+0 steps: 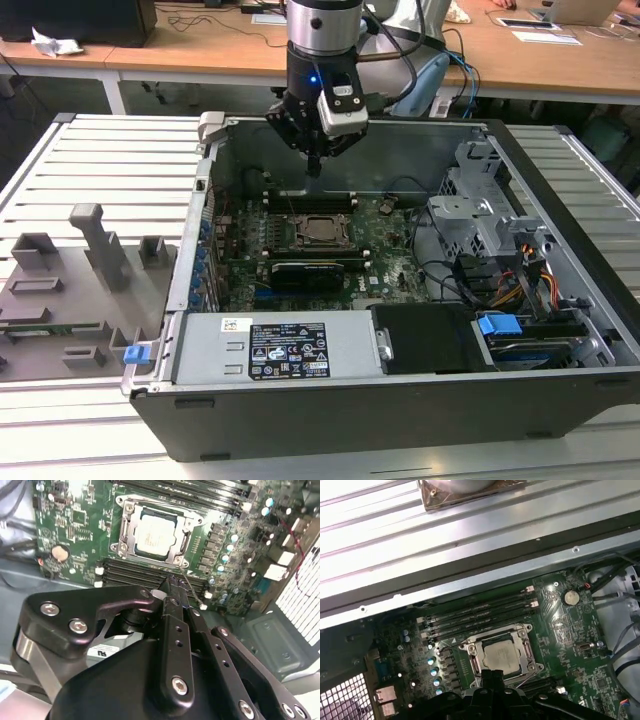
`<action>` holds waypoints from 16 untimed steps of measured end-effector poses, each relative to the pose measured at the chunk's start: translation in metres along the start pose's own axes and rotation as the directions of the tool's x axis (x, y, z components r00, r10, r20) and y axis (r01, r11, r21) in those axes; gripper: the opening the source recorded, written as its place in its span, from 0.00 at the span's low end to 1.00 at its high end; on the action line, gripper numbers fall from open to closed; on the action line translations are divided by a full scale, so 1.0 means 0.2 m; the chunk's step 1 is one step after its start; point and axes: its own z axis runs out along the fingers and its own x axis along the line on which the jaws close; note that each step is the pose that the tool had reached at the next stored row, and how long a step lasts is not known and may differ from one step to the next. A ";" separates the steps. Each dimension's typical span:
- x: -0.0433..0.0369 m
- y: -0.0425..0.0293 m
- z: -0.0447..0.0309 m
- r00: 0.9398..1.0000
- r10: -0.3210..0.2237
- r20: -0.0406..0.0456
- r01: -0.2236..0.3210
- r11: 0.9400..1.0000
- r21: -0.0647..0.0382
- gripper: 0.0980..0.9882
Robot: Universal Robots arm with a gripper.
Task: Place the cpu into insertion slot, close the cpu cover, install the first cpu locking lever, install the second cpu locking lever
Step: 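Install the first cpu locking lever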
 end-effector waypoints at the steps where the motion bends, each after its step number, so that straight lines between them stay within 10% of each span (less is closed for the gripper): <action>1: 0.000 0.000 0.000 1.000 -0.019 -0.001 0.019 1.000 0.000 0.01; 6: 0.000 -0.001 0.009 0.992 -0.124 -0.002 0.124 0.992 -0.001 0.01; 12: 0.000 -0.007 0.030 0.990 -0.143 0.016 0.143 0.990 -0.004 0.01; 16: 0.007 -0.012 0.076 0.975 -0.223 0.012 0.223 0.975 -0.004 0.01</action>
